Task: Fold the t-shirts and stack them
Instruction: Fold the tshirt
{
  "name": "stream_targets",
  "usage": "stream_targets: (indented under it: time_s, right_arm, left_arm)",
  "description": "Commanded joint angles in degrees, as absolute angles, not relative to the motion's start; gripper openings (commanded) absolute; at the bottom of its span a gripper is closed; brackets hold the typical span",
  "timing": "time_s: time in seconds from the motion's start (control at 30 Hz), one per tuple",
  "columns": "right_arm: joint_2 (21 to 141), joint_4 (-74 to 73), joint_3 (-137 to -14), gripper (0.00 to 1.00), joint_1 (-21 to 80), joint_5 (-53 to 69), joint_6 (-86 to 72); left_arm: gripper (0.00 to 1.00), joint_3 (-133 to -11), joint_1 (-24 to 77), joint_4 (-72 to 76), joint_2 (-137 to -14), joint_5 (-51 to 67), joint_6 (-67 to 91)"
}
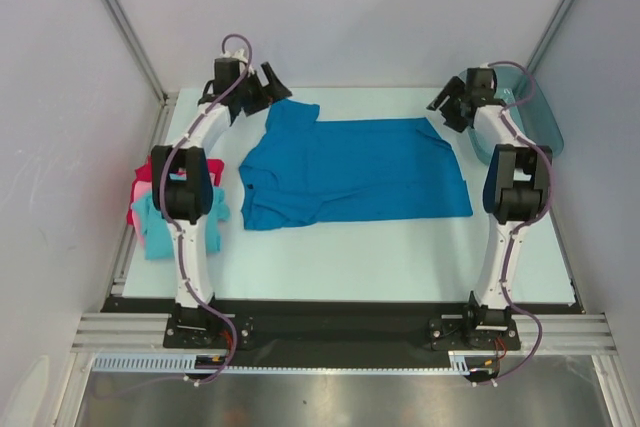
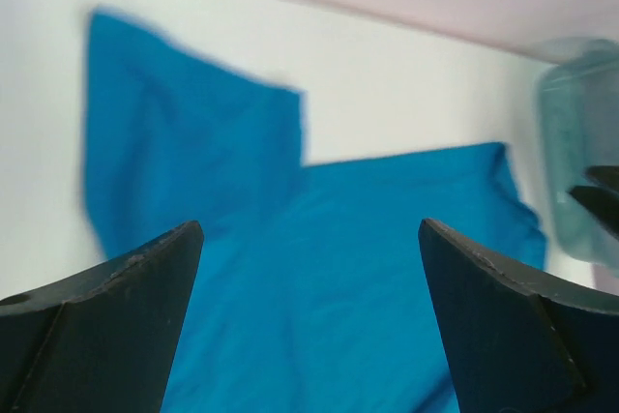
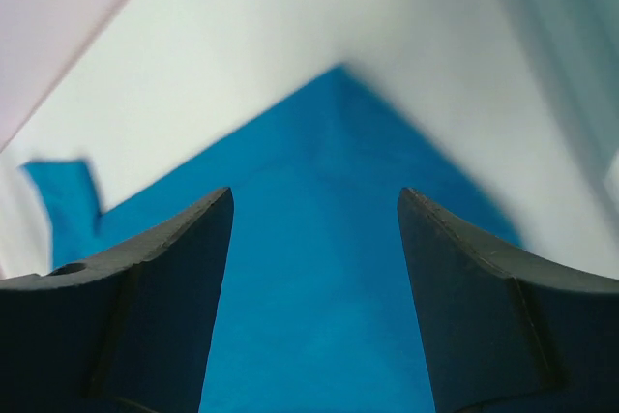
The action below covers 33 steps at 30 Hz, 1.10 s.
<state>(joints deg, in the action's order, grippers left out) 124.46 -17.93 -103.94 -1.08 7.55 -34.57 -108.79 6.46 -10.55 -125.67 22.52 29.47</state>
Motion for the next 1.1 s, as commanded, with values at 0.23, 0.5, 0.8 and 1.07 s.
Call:
stream_targets:
  time_s: [0.23,0.5,0.8,1.07]
  right_arm:
    - [131.31,-19.52,-106.87,0.74,-4.39,7.73,-33.4]
    - [132.1,-16.62,-105.65,0.73,-3.96,9.14,-34.01]
    - [132.27,-10.02,-103.36,0.73,-3.08,17.57,-34.37]
    - [137.11,-18.98,-110.47,0.73,-1.06,15.74,-32.43]
  left_arm:
    - [1.0,-119.78,5.27,-19.24,-137.54,20.13,29.79]
    - [1.0,-119.53,5.27,-19.07,-138.16,19.25,28.57]
    - [1.0,-118.83,5.19,-18.9,-137.2,19.34,28.12]
    - [1.0,-119.0,5.19,-18.9,-137.64,20.65,28.56]
